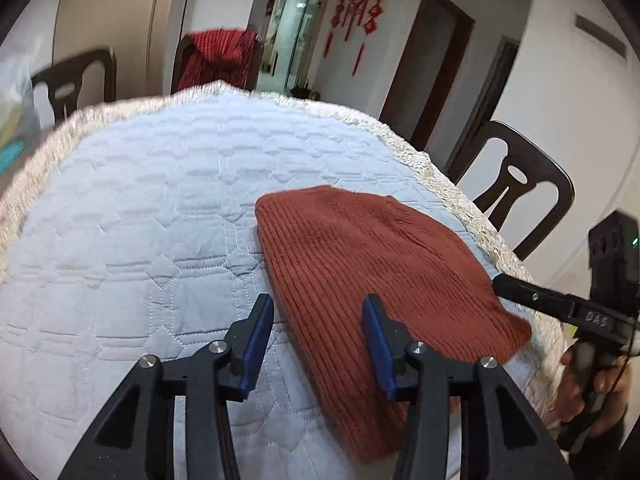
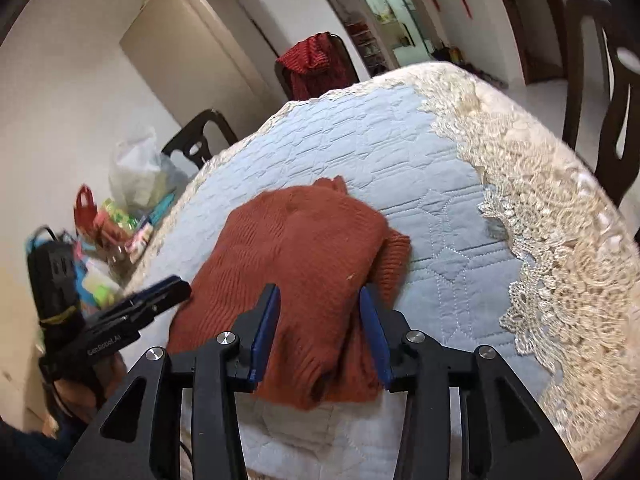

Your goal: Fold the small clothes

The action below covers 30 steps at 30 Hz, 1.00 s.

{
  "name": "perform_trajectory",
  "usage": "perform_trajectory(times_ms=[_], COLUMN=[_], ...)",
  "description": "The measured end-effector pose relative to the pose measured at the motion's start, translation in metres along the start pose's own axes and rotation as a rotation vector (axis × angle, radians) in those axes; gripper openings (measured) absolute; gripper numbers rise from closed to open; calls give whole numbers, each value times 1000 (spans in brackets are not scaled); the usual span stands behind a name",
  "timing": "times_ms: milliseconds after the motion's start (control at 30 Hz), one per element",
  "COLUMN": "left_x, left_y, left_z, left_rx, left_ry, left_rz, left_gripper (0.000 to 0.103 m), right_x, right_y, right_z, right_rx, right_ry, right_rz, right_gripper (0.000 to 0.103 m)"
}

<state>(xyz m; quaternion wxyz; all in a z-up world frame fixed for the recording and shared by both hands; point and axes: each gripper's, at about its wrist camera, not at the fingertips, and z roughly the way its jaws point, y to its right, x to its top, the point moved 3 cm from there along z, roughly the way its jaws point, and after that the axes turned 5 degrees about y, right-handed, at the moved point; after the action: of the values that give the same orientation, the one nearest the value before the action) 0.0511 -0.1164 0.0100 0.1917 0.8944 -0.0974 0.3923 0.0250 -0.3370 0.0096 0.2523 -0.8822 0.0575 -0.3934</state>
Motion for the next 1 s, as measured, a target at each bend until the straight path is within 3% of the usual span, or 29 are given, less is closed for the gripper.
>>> perform_trajectory(times_ms=[200,433,700,733,767,833,933,1000], left_x=[-1,-7,-5,-5,-6,-5,0,5], left_y=[-4,-11,-4,-4,-3,1,7,8], left_z=[12,28,35,34,33,31,25,19], left_rx=[-54,-117,-127,-123,-116,-107,-74,-76], left_ry=[-29,-76,-81,-80,-77,-69,-50,-35], left_rz=[-38,-113,-99,-94,-84,-61,-19,-8], left_gripper=[51,60,60,59,56,48,36,33], right_x=[4,3,10,10,9,6,8,13], right_y=[21,32,34,32,31,29,26,20], right_z=[16,26,37,36,37,36,32,28], right_rx=[-1,63,89,94,104,122,122,130], right_ry=[-40,-65,-67,-73,-81,-83,-79,-69], right_rz=[84,152,164,157,156,163,168,157], right_gripper=[43,50,50,46,35,29,23,22])
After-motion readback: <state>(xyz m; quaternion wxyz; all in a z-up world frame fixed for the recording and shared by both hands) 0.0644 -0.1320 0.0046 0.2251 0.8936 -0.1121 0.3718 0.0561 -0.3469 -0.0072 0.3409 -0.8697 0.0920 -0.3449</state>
